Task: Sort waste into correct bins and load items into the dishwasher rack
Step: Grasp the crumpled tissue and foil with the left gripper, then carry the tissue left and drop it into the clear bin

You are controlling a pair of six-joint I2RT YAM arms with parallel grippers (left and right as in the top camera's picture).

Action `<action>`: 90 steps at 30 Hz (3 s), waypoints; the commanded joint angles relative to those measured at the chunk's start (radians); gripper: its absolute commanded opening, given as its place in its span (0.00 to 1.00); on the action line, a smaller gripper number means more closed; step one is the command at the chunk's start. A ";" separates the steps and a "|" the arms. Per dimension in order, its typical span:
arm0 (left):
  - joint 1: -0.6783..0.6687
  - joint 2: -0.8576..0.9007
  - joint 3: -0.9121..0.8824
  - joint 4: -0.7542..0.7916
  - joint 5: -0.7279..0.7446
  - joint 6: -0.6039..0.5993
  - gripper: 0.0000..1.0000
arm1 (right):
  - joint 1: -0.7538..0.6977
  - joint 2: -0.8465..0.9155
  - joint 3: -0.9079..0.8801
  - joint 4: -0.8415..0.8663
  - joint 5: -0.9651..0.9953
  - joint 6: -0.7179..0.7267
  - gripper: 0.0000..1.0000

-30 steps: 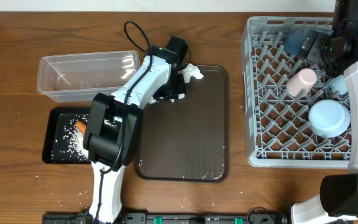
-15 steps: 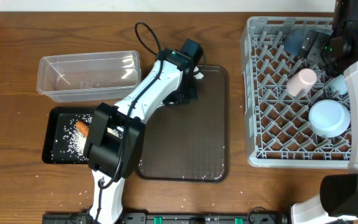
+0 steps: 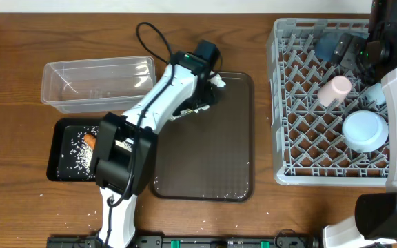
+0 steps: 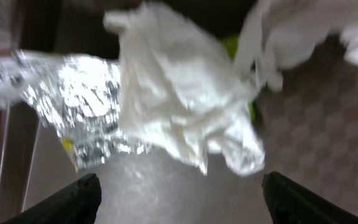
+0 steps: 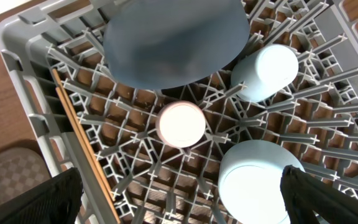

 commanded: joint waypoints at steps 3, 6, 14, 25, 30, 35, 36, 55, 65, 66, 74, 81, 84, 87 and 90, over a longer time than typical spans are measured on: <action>0.008 -0.013 0.012 0.016 -0.026 -0.065 0.72 | -0.001 -0.014 0.014 -0.001 0.017 0.011 0.99; 0.004 -0.013 0.004 0.019 -0.027 -0.095 0.71 | -0.001 -0.014 0.014 -0.001 0.017 0.011 0.99; 0.005 -0.013 -0.051 0.095 -0.027 -0.168 0.71 | -0.001 -0.014 0.014 -0.001 0.017 0.011 0.99; 0.006 -0.007 -0.069 0.147 -0.064 -0.190 0.71 | -0.001 -0.014 0.014 -0.001 0.017 0.011 0.99; 0.005 0.009 -0.070 0.146 -0.064 -0.191 0.71 | -0.001 -0.014 0.014 -0.001 0.017 0.011 0.99; 0.005 0.034 -0.071 0.142 -0.064 -0.198 0.70 | -0.001 -0.014 0.014 -0.001 0.017 0.011 0.99; 0.006 0.038 -0.071 0.143 -0.065 -0.198 0.70 | -0.001 -0.014 0.014 -0.001 0.017 0.011 0.99; 0.005 0.061 -0.071 0.121 -0.064 -0.198 0.61 | -0.001 -0.014 0.014 -0.001 0.017 0.011 0.99; 0.005 0.061 -0.071 0.116 -0.064 -0.197 0.19 | -0.001 -0.014 0.014 -0.001 0.017 0.011 0.99; 0.005 0.061 -0.071 0.113 -0.064 -0.197 0.14 | -0.001 -0.014 0.014 -0.001 0.017 0.011 0.99; 0.001 0.002 -0.070 0.081 -0.019 -0.189 0.06 | -0.001 -0.014 0.014 -0.001 0.017 0.011 0.99; -0.023 -0.135 -0.070 0.026 -0.004 -0.189 0.06 | -0.001 -0.014 0.014 -0.001 0.017 0.011 0.99; -0.024 -0.194 -0.070 0.023 -0.008 -0.189 0.06 | -0.001 -0.014 0.014 -0.001 0.018 0.011 0.99; -0.022 -0.248 -0.070 0.029 -0.099 -0.189 0.06 | -0.001 -0.014 0.014 -0.001 0.018 0.011 0.99; -0.016 -0.280 -0.070 0.031 -0.259 -0.190 0.06 | -0.001 -0.014 0.014 -0.001 0.017 0.011 0.99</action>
